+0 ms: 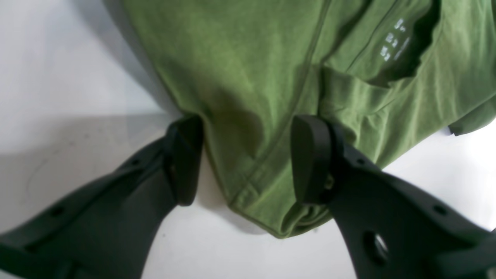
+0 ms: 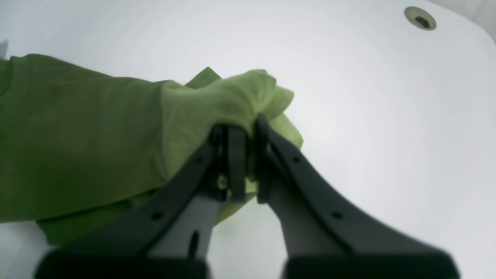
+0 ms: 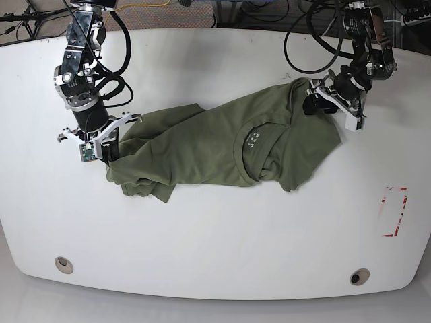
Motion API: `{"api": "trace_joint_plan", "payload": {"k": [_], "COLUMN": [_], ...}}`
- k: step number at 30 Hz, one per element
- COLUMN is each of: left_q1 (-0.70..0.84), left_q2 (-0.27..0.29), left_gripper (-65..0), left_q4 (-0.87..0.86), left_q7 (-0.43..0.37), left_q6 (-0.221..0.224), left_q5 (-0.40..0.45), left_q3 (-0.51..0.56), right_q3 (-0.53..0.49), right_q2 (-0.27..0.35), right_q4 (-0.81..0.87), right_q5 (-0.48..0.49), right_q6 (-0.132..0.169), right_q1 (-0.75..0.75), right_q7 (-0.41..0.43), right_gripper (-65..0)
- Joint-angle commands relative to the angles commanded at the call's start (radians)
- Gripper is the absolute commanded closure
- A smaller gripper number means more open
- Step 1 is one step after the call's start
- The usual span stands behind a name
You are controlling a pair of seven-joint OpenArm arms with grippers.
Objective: Fold the T-shirt properly
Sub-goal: 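Release the shirt with the left gripper and regrasp its shoulder edge, then lift the shirt with both grippers and pull it toward the robot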
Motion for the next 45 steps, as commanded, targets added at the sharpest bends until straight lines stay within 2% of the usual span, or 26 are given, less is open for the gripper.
{"api": "trace_joint_plan", "payload": {"k": [7,11,13,18,24,31,33,35,39,45], "left_q1": [-0.005,-0.006,-0.008,-0.009,-0.021,-0.021,-0.025,-0.043,-0.101,-0.229], "left_q2": [0.008,0.011,0.011,0.009,0.003,-0.023,-0.025,-0.052,-0.097,-0.121], "left_gripper": [-34.0,-32.4,-27.2,-0.1,0.0,0.0,0.0,0.0,0.0,0.0], "left_q4": [0.0,0.006,0.008,0.008,0.055,0.25,0.288,0.324,0.333,0.333], "left_q7": [0.0,0.0,0.0,0.0,0.0,0.0,0.0,0.002,0.034,0.129], "left_q6": [0.0,0.0,0.0,0.0,0.0,0.0,0.0,-0.011,-0.075,-0.089], "left_q5": [0.0,0.0,0.0,0.0,0.0,0.0,0.0,-0.003,-0.078,-0.18], "left_q3": [0.103,0.114,0.114,0.11,0.097,0.084,0.084,0.087,0.08,0.003], "right_q3": [0.0,0.0,0.0,0.0,0.003,0.0,0.0,0.0,0.0,-0.002], "right_q2": [0.002,0.002,0.002,0.0,0.0,-0.002,-0.002,-0.002,-0.002,0.005], "right_q4": [0.0,0.002,0.002,0.002,0.002,-0.006,-0.009,-0.009,-0.025,-0.044], "right_q5": [0.0,0.0,0.0,0.0,0.0,0.002,0.002,0.002,0.002,0.002], "right_q6": [0.0,0.0,0.0,0.0,0.0,0.0,0.0,-0.002,-0.002,0.0], "right_q1": [0.0,0.0,0.0,-0.002,-0.002,0.003,0.011,0.044,0.106,0.219], "right_q7": [0.0,0.0,0.0,0.0,0.0,-0.005,-0.026,-0.063,-0.133,-0.176], "right_gripper": [-2.7,-2.7,-2.7,-2.7,-2.7,-2.7,-2.7,-2.7,-2.7,-2.7]}}
